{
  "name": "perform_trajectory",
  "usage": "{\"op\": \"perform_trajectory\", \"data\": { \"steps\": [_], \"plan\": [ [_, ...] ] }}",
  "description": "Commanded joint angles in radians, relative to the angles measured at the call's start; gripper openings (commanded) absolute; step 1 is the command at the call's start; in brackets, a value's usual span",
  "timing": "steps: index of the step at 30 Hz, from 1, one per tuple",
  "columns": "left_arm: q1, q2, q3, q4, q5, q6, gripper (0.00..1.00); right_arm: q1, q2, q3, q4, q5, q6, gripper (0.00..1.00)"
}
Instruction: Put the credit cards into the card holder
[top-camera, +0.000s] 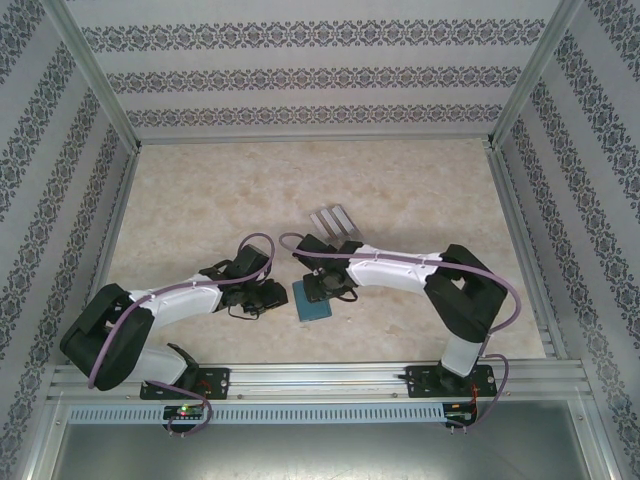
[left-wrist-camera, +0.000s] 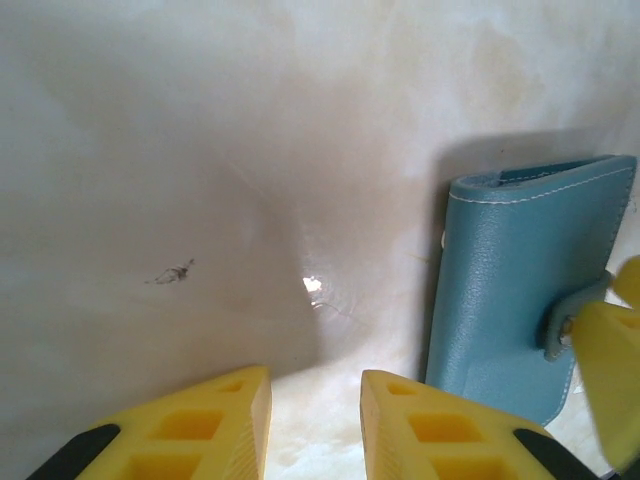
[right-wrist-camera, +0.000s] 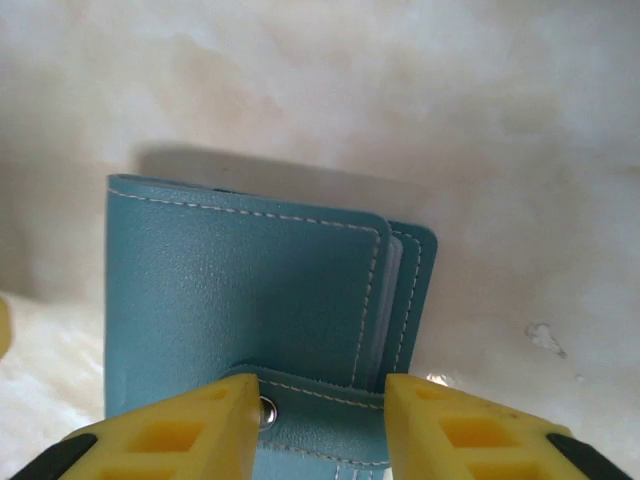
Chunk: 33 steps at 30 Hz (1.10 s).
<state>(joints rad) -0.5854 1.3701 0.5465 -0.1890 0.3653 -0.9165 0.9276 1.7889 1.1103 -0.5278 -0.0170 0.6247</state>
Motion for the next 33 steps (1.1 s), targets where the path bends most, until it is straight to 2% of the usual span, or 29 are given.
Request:
{"op": "perform_trajectory", "data": {
  "steps": [1, 8, 15, 21, 24, 27, 30, 32, 33],
  "plan": [
    [0.021, -0.022, -0.015, -0.047, -0.016, 0.031, 0.31, 0.015, 0.051, 0.019, -0.022, -0.013, -0.002, 0.34],
    [0.037, -0.043, -0.035, -0.045, -0.013, 0.031, 0.3, 0.029, 0.084, -0.041, -0.02, 0.008, 0.016, 0.28],
    [0.054, -0.069, -0.05, -0.047, -0.013, 0.028, 0.3, 0.075, 0.016, -0.135, 0.01, 0.071, 0.003, 0.25],
    [0.059, -0.078, -0.059, -0.045, -0.022, 0.025, 0.3, 0.088, -0.105, -0.208, 0.134, 0.069, -0.038, 0.23],
    [0.06, -0.079, -0.058, -0.044, -0.023, 0.021, 0.3, 0.089, -0.174, -0.198, 0.14, 0.122, -0.056, 0.23],
    [0.063, -0.09, -0.055, -0.047, -0.023, 0.026, 0.3, 0.085, -0.272, -0.202, 0.168, 0.185, -0.078, 0.27],
    [0.065, -0.133, -0.023, -0.095, -0.021, 0.051, 0.31, 0.059, -0.401, -0.219, 0.218, 0.158, -0.095, 0.3],
    [0.064, -0.185, 0.004, -0.147, -0.066, 0.07, 0.34, 0.031, -0.485, -0.238, 0.227, 0.146, -0.096, 0.33],
    [0.065, -0.217, 0.022, -0.184, -0.11, 0.084, 0.36, 0.017, -0.536, -0.25, 0.223, 0.159, -0.101, 0.38]
  ]
}}
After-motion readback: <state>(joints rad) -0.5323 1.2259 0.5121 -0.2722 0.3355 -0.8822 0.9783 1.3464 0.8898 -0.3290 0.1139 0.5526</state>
